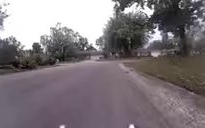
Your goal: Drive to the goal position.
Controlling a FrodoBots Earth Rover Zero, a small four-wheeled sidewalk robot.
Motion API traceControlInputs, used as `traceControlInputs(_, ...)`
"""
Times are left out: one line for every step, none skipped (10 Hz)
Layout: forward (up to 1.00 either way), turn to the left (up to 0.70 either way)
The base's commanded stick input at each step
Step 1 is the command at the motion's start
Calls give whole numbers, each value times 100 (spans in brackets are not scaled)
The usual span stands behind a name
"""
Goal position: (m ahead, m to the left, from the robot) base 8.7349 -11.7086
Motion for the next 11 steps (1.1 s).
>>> traceControlInputs(100,0)
traceControlInputs(100,-36)
traceControlInputs(100,-39)
traceControlInputs(100,-39)
traceControlInputs(100,-38)
traceControlInputs(100,-37)
traceControlInputs(100,-21)
traceControlInputs(100,0)
traceControlInputs(100,0)
traceControlInputs(100,0)
traceControlInputs(100,0)
